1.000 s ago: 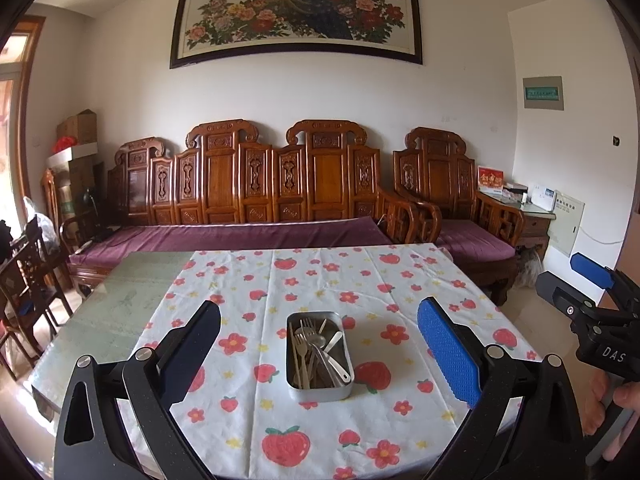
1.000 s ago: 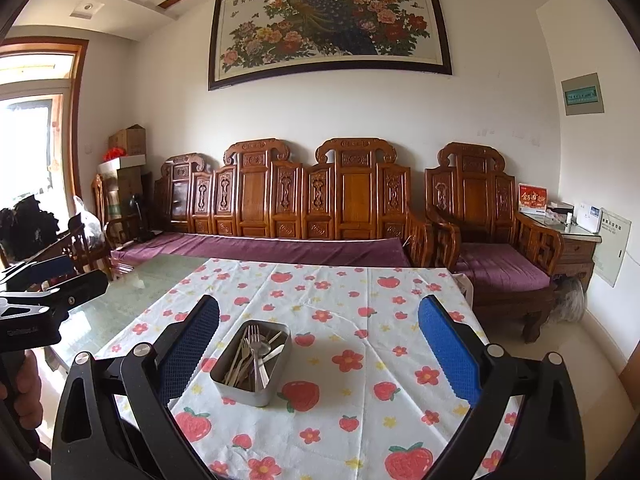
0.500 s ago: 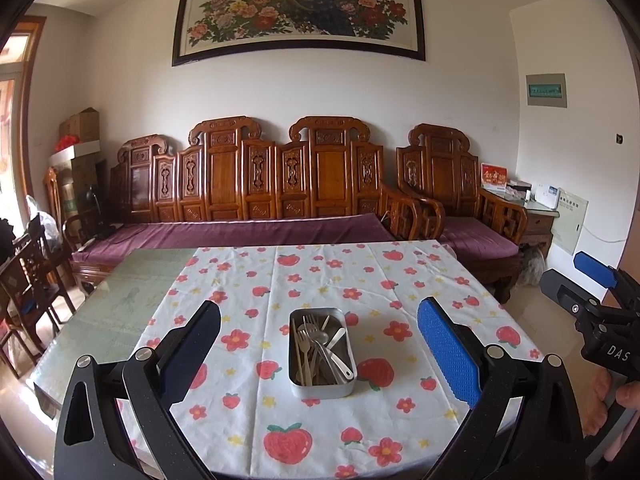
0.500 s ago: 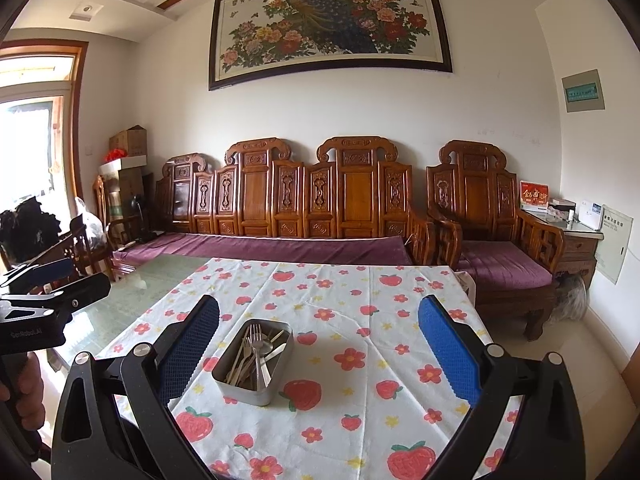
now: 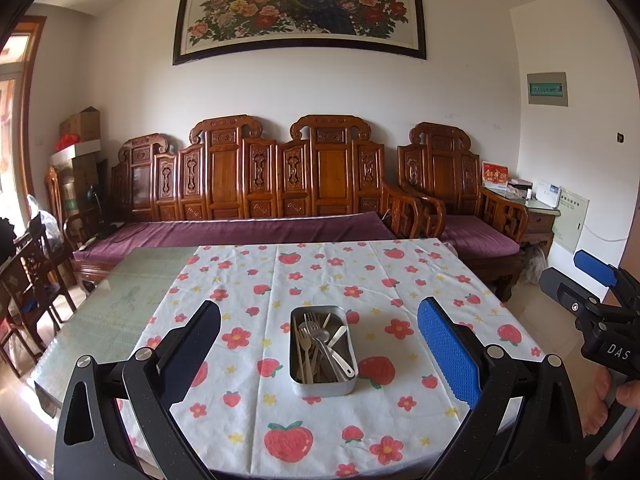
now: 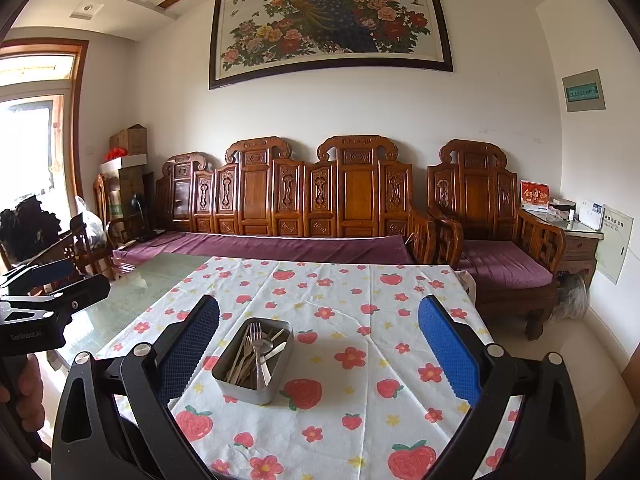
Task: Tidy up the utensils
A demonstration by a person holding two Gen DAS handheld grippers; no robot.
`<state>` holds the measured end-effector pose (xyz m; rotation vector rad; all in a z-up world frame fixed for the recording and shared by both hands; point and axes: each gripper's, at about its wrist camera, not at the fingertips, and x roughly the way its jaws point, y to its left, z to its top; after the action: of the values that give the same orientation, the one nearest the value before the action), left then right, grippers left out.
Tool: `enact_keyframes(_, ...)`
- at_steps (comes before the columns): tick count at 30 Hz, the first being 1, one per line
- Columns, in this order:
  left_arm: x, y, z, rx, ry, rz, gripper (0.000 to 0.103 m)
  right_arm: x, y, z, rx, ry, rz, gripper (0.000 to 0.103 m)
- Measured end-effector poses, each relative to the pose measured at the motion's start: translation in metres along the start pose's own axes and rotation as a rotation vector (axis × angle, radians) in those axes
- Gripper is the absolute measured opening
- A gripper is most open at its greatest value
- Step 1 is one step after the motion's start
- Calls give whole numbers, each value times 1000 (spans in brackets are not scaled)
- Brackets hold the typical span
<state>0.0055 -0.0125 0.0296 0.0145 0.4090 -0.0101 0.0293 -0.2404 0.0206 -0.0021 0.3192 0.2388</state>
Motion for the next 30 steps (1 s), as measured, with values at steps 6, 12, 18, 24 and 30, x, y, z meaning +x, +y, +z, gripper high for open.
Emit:
enact_keyframes(6, 1, 1, -3, -1, 0, 2, 95, 1, 1, -1, 2, 0, 2, 100)
enact_keyframes(12, 0, 1, -4, -1, 0, 2, 95, 0, 4, -3, 4, 1, 6, 100)
enact_keyframes(18, 0, 1, -4, 0, -2, 2, 95, 1, 5, -3, 5, 3, 4, 100)
enact_keyframes(24, -2, 1, -5, 0, -3, 1, 95, 1, 6, -3, 6, 1, 5, 100)
enact_keyframes(30, -1, -1, -2, 0, -4, 1, 95, 1, 7, -3, 8, -2, 5, 100)
